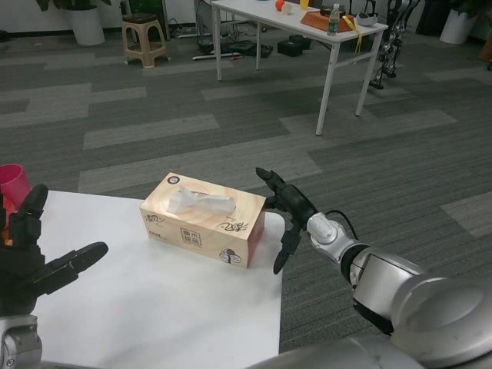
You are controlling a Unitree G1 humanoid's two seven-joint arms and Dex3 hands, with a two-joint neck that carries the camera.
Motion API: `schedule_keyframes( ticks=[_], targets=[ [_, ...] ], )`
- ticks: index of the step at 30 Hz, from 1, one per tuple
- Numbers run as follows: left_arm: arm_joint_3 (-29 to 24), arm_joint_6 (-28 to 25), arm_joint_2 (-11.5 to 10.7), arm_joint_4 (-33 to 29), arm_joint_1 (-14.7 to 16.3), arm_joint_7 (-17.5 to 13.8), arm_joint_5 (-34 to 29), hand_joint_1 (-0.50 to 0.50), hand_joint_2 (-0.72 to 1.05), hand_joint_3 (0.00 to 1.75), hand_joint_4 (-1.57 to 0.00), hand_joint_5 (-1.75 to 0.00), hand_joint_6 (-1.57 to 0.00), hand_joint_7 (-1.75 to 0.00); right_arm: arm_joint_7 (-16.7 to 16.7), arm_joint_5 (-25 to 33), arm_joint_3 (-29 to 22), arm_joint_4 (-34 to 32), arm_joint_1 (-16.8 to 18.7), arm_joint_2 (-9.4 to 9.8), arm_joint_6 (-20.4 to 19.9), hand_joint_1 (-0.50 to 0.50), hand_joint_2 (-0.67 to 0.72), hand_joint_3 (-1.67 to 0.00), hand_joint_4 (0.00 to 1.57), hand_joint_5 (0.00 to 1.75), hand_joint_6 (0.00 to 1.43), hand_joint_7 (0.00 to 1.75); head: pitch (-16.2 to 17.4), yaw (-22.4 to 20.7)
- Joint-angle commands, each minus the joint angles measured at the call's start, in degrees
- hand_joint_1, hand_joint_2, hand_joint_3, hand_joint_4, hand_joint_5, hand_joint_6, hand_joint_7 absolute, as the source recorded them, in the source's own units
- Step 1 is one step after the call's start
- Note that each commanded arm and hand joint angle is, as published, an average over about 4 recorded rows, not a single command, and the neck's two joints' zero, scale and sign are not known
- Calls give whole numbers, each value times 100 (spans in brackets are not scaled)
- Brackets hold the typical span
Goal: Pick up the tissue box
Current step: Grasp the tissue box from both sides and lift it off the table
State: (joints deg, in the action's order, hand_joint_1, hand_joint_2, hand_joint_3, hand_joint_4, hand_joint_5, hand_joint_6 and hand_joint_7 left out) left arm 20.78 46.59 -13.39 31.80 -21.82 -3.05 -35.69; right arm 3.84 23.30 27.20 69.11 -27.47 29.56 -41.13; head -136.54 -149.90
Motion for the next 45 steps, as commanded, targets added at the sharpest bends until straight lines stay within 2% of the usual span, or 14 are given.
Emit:
schedule_keyframes(
  ticks=[1, 7, 11, 15, 23, 32, 37, 45],
  targets=[
    [-43, 43, 30, 46, 73, 7, -17, 50, 43, 0, 0, -62, 0, 0, -29, 3, 84, -178, 163, -34, -4, -38, 41, -8, 51, 58, 0, 14, -9, -291],
    [-65, 43, 32, 46, 93, 7, -13, 50, 43, 0, 0, -62, 0, 0, -70, -1, 108, -569, 484, -91, -26, -38, 41, -8, 49, 58, 0, 14, 1, -657],
    [-67, 43, 39, 46, 97, 7, -13, 50, 43, 0, 0, -62, 0, 0, -92, -1, 145, -703, 615, -117, -29, -38, 34, -8, 46, 58, 0, 14, 15, -790],
    [-74, 43, 39, 46, 90, 7, -11, 50, 43, 0, 0, -62, 0, 0, -101, -1, 220, -875, 745, -126, -42, -38, 34, -8, 44, 58, 0, 14, 5, -867],
    [-92, 43, 50, 55, 93, 7, -9, 50, 43, 0, 0, -62, 0, 0, -121, -1, 831, -1488, 1105, -54, -53, -38, 34, -8, 41, 58, 0, 14, -18, -1155],
    [-74, 43, 65, 59, 99, 7, -9, 50, 43, 0, 0, -62, 0, 0, -112, -1, 1297, -1975, 1275, 63, -44, -38, 34, -8, 40, 58, 0, 14, -25, -1352],
    [-74, 43, 65, 59, 99, 7, 0, 50, 43, 0, 0, -62, 0, 0, -112, 8, 1112, -1980, 1327, 32, -53, -38, 34, -8, 40, 58, 0, 14, -119, -1516],
    [-74, 43, 65, 55, 108, 7, 0, 50, 43, 0, 0, -62, 0, 0, -114, -8, 215, -1916, 1404, -12, -90, -38, 34, -8, 37, 58, 0, 14, -201, -1647]
  ],
)
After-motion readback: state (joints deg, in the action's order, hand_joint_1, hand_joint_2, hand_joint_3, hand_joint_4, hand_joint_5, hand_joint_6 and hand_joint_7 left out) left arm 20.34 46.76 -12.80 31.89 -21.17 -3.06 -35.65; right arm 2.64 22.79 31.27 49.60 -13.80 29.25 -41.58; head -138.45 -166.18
